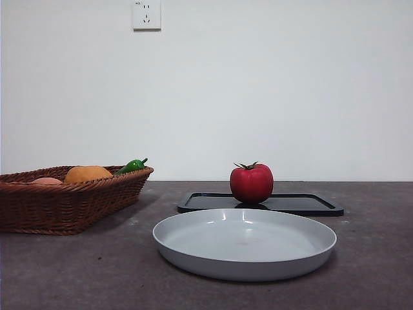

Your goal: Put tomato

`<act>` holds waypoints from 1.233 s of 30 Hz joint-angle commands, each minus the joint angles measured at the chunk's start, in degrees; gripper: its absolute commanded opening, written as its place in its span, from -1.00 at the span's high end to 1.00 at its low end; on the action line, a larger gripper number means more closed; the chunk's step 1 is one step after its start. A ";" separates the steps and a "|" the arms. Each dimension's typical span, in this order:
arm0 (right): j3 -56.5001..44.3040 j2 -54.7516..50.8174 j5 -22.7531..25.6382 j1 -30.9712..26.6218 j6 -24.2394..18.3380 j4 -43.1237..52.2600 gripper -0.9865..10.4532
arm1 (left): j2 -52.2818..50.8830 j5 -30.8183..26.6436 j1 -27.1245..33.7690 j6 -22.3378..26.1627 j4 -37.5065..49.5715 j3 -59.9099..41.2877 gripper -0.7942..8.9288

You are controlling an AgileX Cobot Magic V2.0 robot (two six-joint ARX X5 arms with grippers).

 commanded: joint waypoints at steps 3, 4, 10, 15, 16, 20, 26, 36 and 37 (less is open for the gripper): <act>0.42 0.28 -0.02 0.28 0.61 0.55 0.81 | -6.29 -1.75 0.44 -2.27 2.14 -9.73 0.80; 0.42 0.28 -0.02 0.28 0.61 0.57 0.81 | -7.61 -1.73 0.44 -2.64 2.45 -11.76 0.80; 0.42 0.28 -0.02 0.28 0.61 0.55 0.81 | -14.27 -1.97 0.46 -5.92 2.23 -21.09 0.80; 0.42 0.28 -0.02 0.28 0.61 0.55 0.81 | -17.46 -1.99 0.46 -6.71 1.42 -25.35 0.80; 0.42 0.28 -0.02 0.28 0.61 0.57 0.81 | -17.99 -1.99 0.46 -6.71 1.16 -26.08 0.80; 0.42 0.26 -0.02 0.28 0.61 0.55 0.81 | -18.58 -1.99 0.46 -6.71 -0.33 -27.89 0.80; 0.42 0.26 -0.02 0.28 0.61 0.55 0.81 | -18.58 -1.99 0.46 -7.26 -3.96 -28.98 0.80; 0.42 0.26 -0.02 0.28 0.61 0.55 0.81 | -18.56 -1.99 0.46 -7.32 -3.61 -28.98 0.80; 0.42 0.26 -0.02 0.28 0.61 0.55 0.81 | -18.56 -1.99 0.46 -7.32 -3.61 -28.98 0.80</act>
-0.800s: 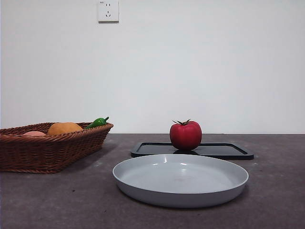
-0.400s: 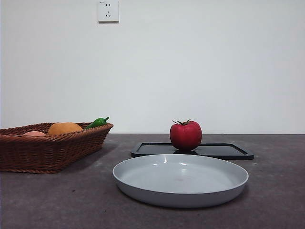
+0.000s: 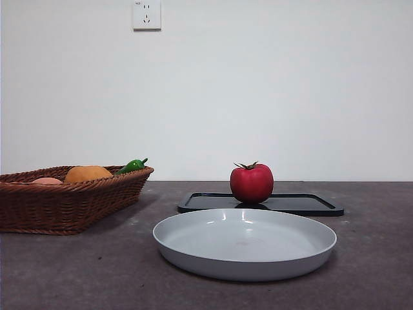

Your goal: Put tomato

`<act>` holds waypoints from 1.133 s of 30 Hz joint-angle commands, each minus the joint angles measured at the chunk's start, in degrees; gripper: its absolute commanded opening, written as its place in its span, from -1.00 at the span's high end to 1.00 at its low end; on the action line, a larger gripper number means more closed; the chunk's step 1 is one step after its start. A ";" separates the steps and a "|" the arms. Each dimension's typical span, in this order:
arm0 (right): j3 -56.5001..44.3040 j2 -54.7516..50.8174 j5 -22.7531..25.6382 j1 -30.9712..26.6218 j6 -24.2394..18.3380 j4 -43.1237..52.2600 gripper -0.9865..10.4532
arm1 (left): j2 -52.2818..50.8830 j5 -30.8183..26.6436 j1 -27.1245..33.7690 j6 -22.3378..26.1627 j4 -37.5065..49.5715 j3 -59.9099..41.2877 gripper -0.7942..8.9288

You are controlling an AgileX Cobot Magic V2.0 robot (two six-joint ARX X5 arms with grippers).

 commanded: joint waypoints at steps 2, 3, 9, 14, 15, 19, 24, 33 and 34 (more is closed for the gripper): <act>0.42 0.26 -0.02 0.28 0.59 0.52 0.81 | -0.09 -0.07 0.13 -0.57 -0.24 -1.18 0.80; 0.42 0.26 -0.02 0.28 0.59 0.52 0.81 | -0.09 -0.07 0.13 -0.57 -0.24 -1.18 0.80; 0.42 0.26 -0.02 0.28 0.59 0.55 0.81 | -0.09 -0.07 0.13 -0.57 -0.24 -1.16 0.80; 0.42 0.26 -0.02 0.28 0.57 0.52 0.81 | -0.09 -0.07 0.13 -0.57 -0.24 -1.18 0.80; 0.42 0.26 -0.02 0.28 0.52 0.52 0.81 | -0.09 -0.07 0.13 -0.57 -0.24 -1.18 0.80; 0.42 -0.33 0.44 -1.57 -1.66 2.16 0.81 | -0.09 -0.07 0.13 -0.57 -0.24 -1.16 0.80; -1.09 -3.28 0.39 -9.35 -1.97 11.41 0.81 | -0.09 -0.07 0.13 -0.57 -0.24 -1.16 0.80; -19.28 -16.13 0.46 -24.09 -2.03 35.54 0.81 | -0.09 -0.07 0.13 -0.57 -0.24 -1.16 0.80; -22.27 -17.86 0.46 -25.29 -2.01 38.40 0.81 | -0.09 -0.07 0.13 -0.57 -0.24 -1.16 0.80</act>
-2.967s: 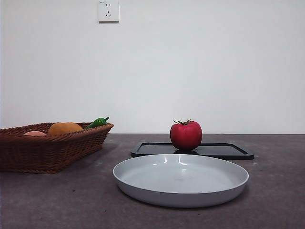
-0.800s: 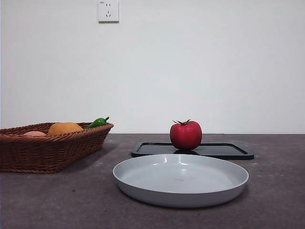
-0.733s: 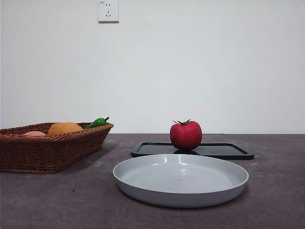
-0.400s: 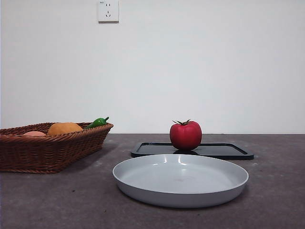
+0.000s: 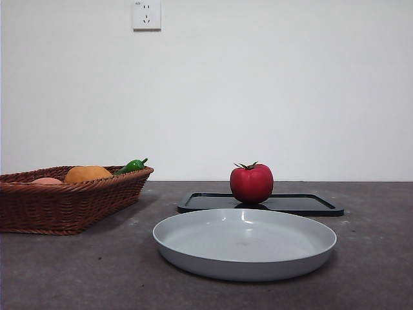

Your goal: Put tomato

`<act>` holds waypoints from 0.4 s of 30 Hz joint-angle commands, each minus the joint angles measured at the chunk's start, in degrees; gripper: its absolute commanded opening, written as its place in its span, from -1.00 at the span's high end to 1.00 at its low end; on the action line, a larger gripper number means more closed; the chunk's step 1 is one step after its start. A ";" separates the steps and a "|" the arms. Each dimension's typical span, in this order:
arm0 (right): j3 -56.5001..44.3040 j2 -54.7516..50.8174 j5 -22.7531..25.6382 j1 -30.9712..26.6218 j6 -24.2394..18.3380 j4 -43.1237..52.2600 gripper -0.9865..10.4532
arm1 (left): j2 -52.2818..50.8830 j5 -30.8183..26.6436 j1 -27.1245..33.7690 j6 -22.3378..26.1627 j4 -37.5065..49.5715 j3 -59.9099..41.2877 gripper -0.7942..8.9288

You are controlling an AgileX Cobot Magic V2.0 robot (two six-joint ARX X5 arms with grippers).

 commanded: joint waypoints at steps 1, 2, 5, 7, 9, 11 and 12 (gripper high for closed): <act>-7.32 -3.91 0.28 -2.69 -0.42 7.63 0.81 | -0.09 -0.07 0.13 -0.57 -0.22 -1.16 0.80; -9.68 -5.25 0.68 -3.41 -0.42 9.64 0.81 | -0.09 -0.07 0.13 -0.57 -0.22 -1.16 0.80; -16.92 -8.72 3.98 -4.87 -0.28 15.37 0.81 | -0.09 -0.07 0.13 -0.57 -0.22 -1.16 0.80; -21.09 -10.73 6.34 -5.16 0.39 17.86 0.81 | -0.09 -0.07 0.13 -0.57 -0.22 -1.16 0.80; -24.37 -12.37 8.68 -5.16 0.76 19.41 0.81 | -0.09 -0.07 0.13 -0.57 -0.22 -1.16 0.80; -27.12 -13.84 10.16 -5.16 0.94 20.15 0.81 | -0.09 -0.07 0.13 -0.57 -0.22 -1.16 0.80; -28.41 -14.51 10.78 -5.16 1.07 20.26 0.81 | -0.09 -0.07 0.13 -0.57 -0.22 -1.16 0.80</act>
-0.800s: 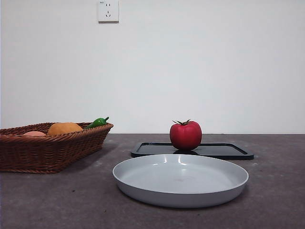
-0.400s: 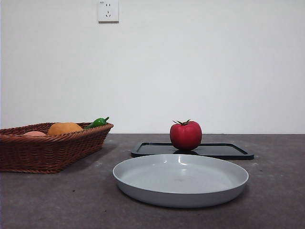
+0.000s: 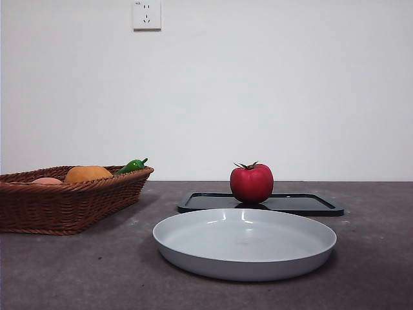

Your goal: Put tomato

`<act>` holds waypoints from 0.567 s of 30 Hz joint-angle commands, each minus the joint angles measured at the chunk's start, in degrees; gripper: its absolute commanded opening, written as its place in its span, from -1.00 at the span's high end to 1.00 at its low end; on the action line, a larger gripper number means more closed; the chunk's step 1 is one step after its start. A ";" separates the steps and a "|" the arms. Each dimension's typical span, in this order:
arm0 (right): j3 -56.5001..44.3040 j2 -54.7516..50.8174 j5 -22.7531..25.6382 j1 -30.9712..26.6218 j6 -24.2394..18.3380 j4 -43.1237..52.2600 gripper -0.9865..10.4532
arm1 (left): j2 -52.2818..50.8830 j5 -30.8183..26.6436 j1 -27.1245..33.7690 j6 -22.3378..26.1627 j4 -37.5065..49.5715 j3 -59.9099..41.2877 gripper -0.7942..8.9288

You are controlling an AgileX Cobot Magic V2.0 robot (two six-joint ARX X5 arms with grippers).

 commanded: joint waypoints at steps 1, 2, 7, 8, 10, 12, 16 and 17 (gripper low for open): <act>-2.73 -1.66 1.27 -0.02 1.14 1.25 0.81 | -0.09 -0.07 0.13 -0.57 -0.22 -1.16 0.80; -3.85 -2.19 1.44 -0.02 1.49 1.29 0.81 | -0.09 -0.07 0.13 -0.57 -0.22 -1.16 0.80; -8.39 -4.13 2.12 -0.02 3.98 1.27 0.81 | -0.09 -0.07 0.13 -0.57 -0.22 -1.16 0.80; -9.07 -4.13 2.12 -0.02 4.50 1.42 0.81 | -0.09 -0.07 0.13 -0.57 -0.22 -1.16 0.80; -10.25 -4.13 2.12 0.00 5.66 0.81 0.81 | -0.09 -0.07 0.13 -0.57 -0.22 -1.16 0.80; -10.21 -4.13 2.14 -0.02 5.62 -2.16 0.81 | -0.09 -0.07 0.13 -0.57 -0.22 -1.16 0.80; -10.21 -4.13 3.21 -0.02 5.70 -6.62 0.81 | -0.09 -0.07 0.13 -0.57 -0.22 -1.16 0.80; -10.21 -4.13 3.19 -0.02 6.10 -6.08 0.81 | -0.09 -0.07 0.13 -0.57 -0.24 -1.16 0.80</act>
